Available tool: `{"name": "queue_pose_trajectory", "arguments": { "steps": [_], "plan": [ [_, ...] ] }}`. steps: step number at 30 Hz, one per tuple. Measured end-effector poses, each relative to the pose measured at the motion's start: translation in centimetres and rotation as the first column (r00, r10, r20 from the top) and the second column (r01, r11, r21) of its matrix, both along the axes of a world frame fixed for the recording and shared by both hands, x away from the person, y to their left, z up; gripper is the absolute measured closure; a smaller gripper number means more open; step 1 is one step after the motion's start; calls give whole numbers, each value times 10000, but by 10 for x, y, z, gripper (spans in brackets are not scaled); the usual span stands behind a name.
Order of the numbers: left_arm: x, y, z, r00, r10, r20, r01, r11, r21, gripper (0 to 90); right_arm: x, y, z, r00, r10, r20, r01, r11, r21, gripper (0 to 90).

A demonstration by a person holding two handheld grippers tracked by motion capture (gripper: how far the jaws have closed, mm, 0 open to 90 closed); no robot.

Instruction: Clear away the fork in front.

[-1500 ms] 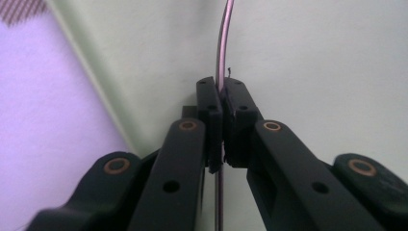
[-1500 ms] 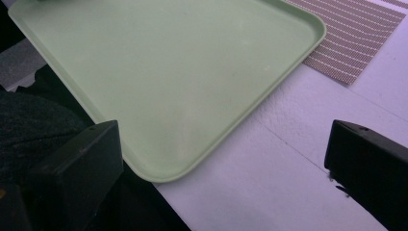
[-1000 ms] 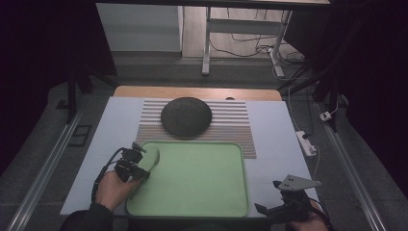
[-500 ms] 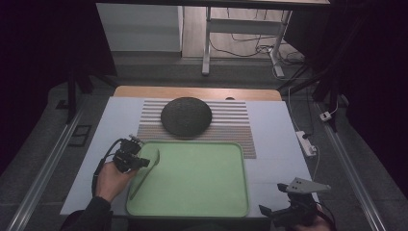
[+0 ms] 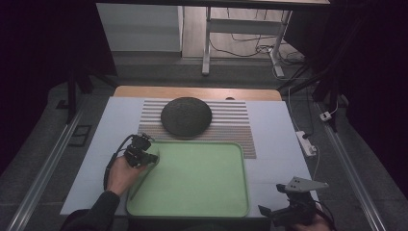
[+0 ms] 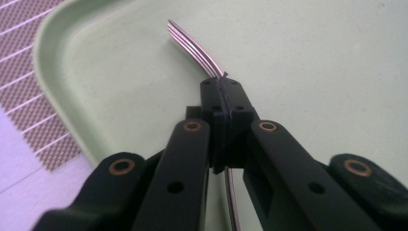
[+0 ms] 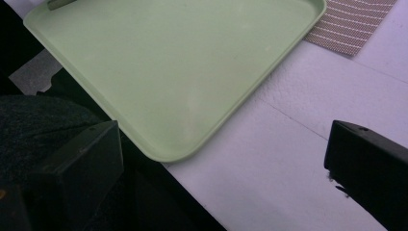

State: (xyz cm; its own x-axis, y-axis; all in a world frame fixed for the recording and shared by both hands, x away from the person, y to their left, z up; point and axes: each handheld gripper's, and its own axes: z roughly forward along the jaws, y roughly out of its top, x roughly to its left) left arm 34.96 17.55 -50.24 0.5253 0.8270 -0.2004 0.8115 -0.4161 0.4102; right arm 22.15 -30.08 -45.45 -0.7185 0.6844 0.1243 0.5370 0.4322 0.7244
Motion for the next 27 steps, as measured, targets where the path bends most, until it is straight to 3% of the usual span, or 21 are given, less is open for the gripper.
{"name": "queue_pose_trajectory", "arguments": {
  "steps": [2,5,8,17,19,24,27],
  "plan": [
    [0,-5,-1,9999,-159,0,159,9999,-3,888,0,0,0,10000,-3,-43,3,10000,20,2],
    [-1,-9,4,9989,-311,359,307,9995,96,888,1,-1,0,10000,-31,-79,32,10000,42,2],
    [-4,-12,10,9958,-576,717,597,9978,-278,888,2,-2,0,9998,1,-180,1,9999,140,2],
    [-3,-39,-6,9885,-1503,166,1503,9886,17,888,4,-5,-1,9987,96,-493,-67,9982,601,1],
    [-3,-43,-10,9877,-1561,133,1556,9874,275,888,4,-5,-1,9986,105,-523,-75,9983,569,1],
    [-1,-38,-10,9923,-1226,184,1217,9916,435,888,5,-6,-1,9984,103,-553,-71,9983,572,1],
    [1,-31,-10,9954,-956,82,953,9949,320,888,5,-6,-1,9981,62,-608,-28,9984,565,1]
  ]
}}
